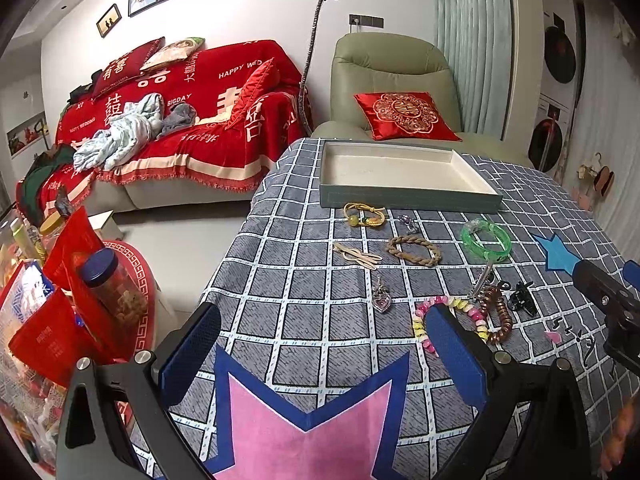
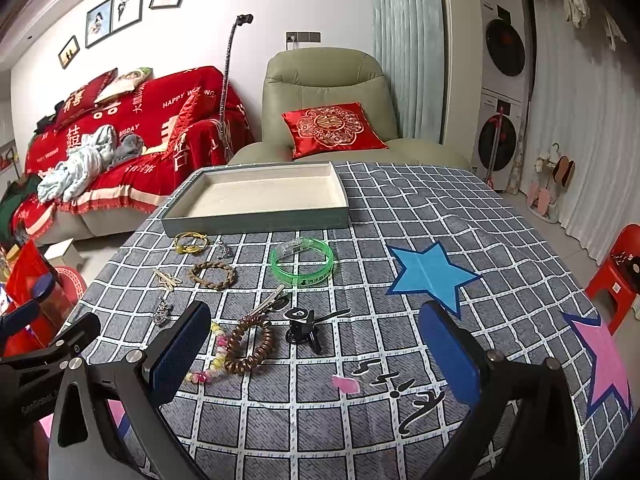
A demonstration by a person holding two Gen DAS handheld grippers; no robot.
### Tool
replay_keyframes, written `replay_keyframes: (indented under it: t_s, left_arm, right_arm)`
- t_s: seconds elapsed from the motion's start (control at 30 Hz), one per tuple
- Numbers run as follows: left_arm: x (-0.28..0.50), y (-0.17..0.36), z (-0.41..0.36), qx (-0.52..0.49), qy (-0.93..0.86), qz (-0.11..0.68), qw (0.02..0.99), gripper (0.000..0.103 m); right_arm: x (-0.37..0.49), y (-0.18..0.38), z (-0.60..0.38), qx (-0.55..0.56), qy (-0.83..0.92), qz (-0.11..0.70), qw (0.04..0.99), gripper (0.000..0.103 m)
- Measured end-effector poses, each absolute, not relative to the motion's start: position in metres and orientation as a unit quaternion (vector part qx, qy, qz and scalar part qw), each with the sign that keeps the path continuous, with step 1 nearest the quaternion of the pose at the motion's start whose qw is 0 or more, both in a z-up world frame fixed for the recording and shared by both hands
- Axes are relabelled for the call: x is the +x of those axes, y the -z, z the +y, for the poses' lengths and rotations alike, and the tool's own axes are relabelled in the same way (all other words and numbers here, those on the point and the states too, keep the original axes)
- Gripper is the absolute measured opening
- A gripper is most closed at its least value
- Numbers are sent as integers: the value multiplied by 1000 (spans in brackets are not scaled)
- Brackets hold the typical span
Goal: Organize jewelry
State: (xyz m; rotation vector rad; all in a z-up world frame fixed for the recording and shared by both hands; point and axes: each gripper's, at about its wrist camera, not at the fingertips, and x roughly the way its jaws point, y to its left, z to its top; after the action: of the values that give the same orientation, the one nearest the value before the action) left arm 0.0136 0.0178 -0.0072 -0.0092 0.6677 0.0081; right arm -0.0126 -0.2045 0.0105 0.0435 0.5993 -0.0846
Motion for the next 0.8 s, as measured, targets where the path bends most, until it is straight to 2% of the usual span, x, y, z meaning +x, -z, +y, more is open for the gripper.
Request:
replay_keyframes:
  t_s: [0.8]
  left_arm:
    - [16, 8, 15, -1, -4, 333, 943, 103]
  right_arm:
    - [-14, -10, -204, 21, 40, 296, 954, 103]
